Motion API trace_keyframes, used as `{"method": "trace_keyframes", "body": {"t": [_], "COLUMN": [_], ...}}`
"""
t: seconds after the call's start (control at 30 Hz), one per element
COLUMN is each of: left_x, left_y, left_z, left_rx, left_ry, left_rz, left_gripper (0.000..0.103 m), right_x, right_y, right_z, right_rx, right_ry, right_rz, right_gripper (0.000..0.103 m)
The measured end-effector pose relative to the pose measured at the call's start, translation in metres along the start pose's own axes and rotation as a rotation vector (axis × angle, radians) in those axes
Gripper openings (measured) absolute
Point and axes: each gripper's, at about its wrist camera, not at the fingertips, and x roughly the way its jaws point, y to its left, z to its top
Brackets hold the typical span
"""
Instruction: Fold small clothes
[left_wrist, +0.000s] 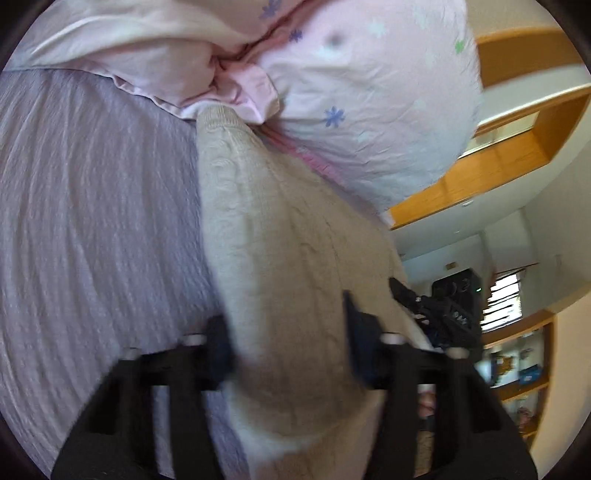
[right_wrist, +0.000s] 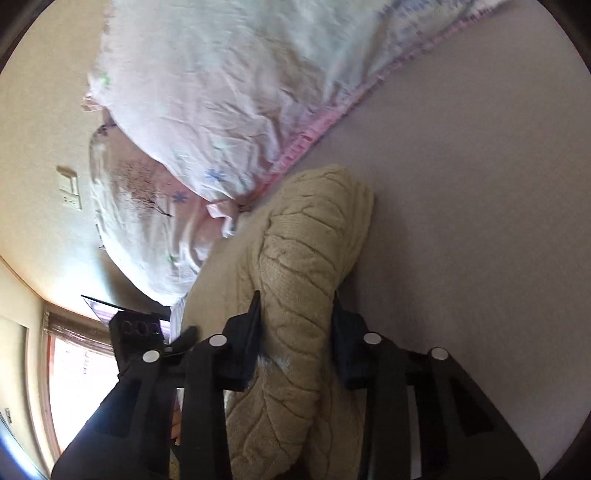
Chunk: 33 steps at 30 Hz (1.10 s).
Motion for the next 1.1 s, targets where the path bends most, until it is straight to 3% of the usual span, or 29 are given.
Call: {"method": "trace_keyframes", "body": {"t": [0.07, 0.13, 0.2, 0.3, 0.37, 0.4, 0.43, 0.5, 0.53, 0.57, 0.6, 0.67, 0.73, 0.8, 0.87, 0.9, 0.93, 0.97, 1.0, 1.1], "left_x": [-0.027, -0.058, -0.094, -0.134, -0.166, -0.178, -0.190, -0.204, -0.204, -0.203, -0.200, -0.204, -0.196, -0.194, -0.189, -0.184, -0.181, -0.178, -0.175, -0.163], "left_y": [0.001, -0.004, -0.001, 0.018, 0.032, 0.033, 0.031, 0.029, 0.025, 0.020, 0.017, 0.014, 0.005, 0.000, -0.001, -0.002, -0.003, -0.004, -0.006, -0.013], "left_z": [-0.001, -0.006, -0.009, -0.010, -0.021, -0.028, -0.038, -0.055, -0.060, -0.067, -0.071, -0.085, -0.094, -0.102, -0.108, -0.111, -0.114, -0.115, -0.117, -0.125], "left_rx": [0.024, 0.112, 0.183, 0.195, 0.166, 0.168, 0.175, 0.207, 0.219, 0.223, 0.221, 0.199, 0.174, 0.190, 0.210, 0.210, 0.207, 0.205, 0.206, 0.238], "left_ry": [-0.018, -0.066, -0.139, -0.207, -0.279, -0.312, -0.351, -0.386, -0.394, -0.401, -0.408, -0.435, -0.438, -0.426, -0.385, -0.367, -0.355, -0.349, -0.343, -0.320], "left_rz": [-0.052, -0.007, 0.082, 0.309, 0.367, 0.367, 0.388, 0.434, 0.451, 0.464, 0.480, 0.557, 0.634, 0.655, 0.647, 0.651, 0.664, 0.677, 0.685, 0.681], "left_gripper": [0.036, 0.036, 0.039, 0.050, 0.054, 0.067, 0.075, 0.079, 0.084, 0.087, 0.095, 0.101, 0.101, 0.101, 0.101, 0.101, 0.101, 0.101, 0.101, 0.101], "right_x": [0.008, 0.027, 0.053, 0.087, 0.082, 0.079, 0.082, 0.093, 0.106, 0.111, 0.112, 0.102, 0.100, 0.100, 0.084, 0.065, 0.053, 0.042, 0.034, 0.042], "right_y": [0.027, 0.055, 0.079, 0.098, 0.096, 0.096, 0.097, 0.100, 0.103, 0.104, 0.104, 0.105, 0.103, 0.108, 0.125, 0.135, 0.138, 0.139, 0.144, 0.138], "right_z": [-0.006, -0.014, -0.022, -0.024, -0.019, -0.017, -0.016, -0.017, -0.021, -0.023, -0.021, -0.014, -0.007, -0.011, -0.025, -0.037, -0.044, -0.051, -0.064, -0.087], "right_rx": [-0.053, -0.130, -0.211, -0.281, -0.222, -0.203, -0.193, -0.195, -0.216, -0.246, -0.265, -0.267, -0.245, -0.275, -0.327, -0.355, -0.372, -0.388, -0.403, -0.397], "right_ry": [0.021, 0.062, 0.108, 0.124, 0.048, 0.027, 0.027, 0.065, 0.097, 0.099, 0.076, -0.041, -0.081, -0.075, -0.125, -0.175, -0.191, -0.188, -0.153, -0.016], "right_rz": [0.063, 0.076, 0.044, -0.127, -0.083, -0.055, -0.044, -0.054, -0.091, -0.140, -0.173, -0.244, -0.336, -0.388, -0.427, -0.380, -0.312, -0.214, -0.112, -0.049], "right_gripper": [0.029, 0.026, 0.026, 0.041, 0.052, 0.056, 0.056, 0.056, 0.042, 0.019, 0.010, 0.009, 0.008, 0.010, 0.017, 0.023, 0.035, 0.039, 0.040, 0.040]}}
